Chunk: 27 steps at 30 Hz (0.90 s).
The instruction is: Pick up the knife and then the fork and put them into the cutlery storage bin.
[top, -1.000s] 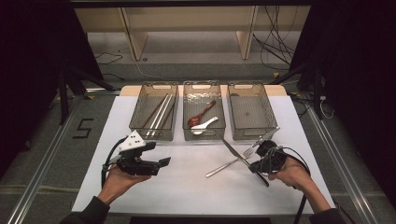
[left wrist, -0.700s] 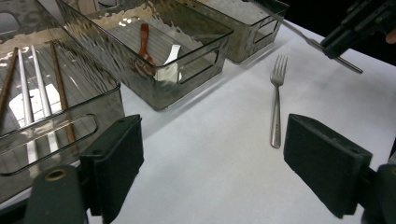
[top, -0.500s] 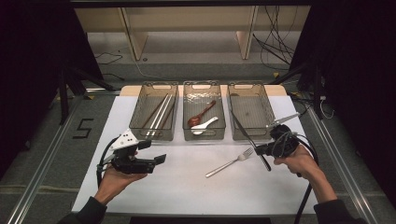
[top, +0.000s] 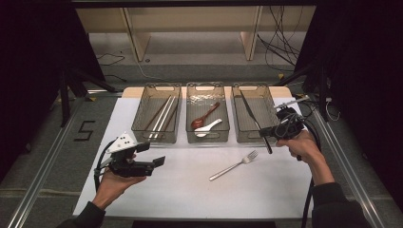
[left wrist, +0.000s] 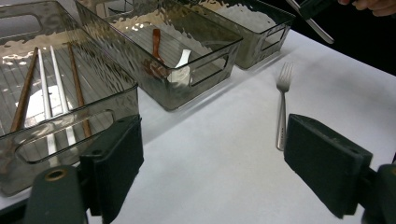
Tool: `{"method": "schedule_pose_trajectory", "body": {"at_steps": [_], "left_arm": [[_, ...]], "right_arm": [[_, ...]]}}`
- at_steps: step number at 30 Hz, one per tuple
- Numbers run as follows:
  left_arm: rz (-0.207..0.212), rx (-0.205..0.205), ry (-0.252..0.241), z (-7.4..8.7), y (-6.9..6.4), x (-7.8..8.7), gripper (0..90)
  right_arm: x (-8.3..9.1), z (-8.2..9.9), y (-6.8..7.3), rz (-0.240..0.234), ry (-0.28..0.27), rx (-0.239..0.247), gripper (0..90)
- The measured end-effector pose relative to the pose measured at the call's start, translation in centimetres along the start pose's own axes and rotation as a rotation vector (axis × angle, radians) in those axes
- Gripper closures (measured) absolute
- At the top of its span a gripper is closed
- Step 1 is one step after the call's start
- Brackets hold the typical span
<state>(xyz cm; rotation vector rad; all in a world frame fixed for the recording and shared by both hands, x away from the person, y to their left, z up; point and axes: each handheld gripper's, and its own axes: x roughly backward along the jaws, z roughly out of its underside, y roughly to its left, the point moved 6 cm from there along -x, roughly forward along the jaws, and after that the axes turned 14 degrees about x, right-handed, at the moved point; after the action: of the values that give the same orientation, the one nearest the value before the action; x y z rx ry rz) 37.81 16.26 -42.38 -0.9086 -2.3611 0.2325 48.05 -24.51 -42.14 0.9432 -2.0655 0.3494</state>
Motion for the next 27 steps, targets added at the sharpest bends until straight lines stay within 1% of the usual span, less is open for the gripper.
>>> {"method": "schedule_pose_trajectory", "body": {"at_steps": [2, 4, 16, 24, 27], "left_arm": [[-0.002, -0.001, -0.001, 0.0, 0.1, 0.1, 19.4], [-0.001, 0.006, -0.006, 0.0, 0.1, 0.1, 19.4], [0.001, 0.007, -0.007, 0.0, 0.2, 0.2, 19.2], [0.003, 0.005, -0.011, -0.1, 0.2, 0.2, 19.2], [0.004, 0.004, -0.010, -0.1, 0.2, 0.2, 19.2]], "right_arm": [[0.0, -0.6, -0.3, -0.003, -0.009, -0.006, 80.3], [-0.1, -1.2, -0.6, 0.004, -0.011, -0.014, 80.3], [-1.0, -3.9, -2.7, 0.045, -0.027, -0.075, 80.2], [-1.5, -5.3, -4.3, 0.075, -0.024, -0.130, 80.2], [-1.7, -5.7, -5.0, 0.085, -0.014, -0.146, 80.2]]}}
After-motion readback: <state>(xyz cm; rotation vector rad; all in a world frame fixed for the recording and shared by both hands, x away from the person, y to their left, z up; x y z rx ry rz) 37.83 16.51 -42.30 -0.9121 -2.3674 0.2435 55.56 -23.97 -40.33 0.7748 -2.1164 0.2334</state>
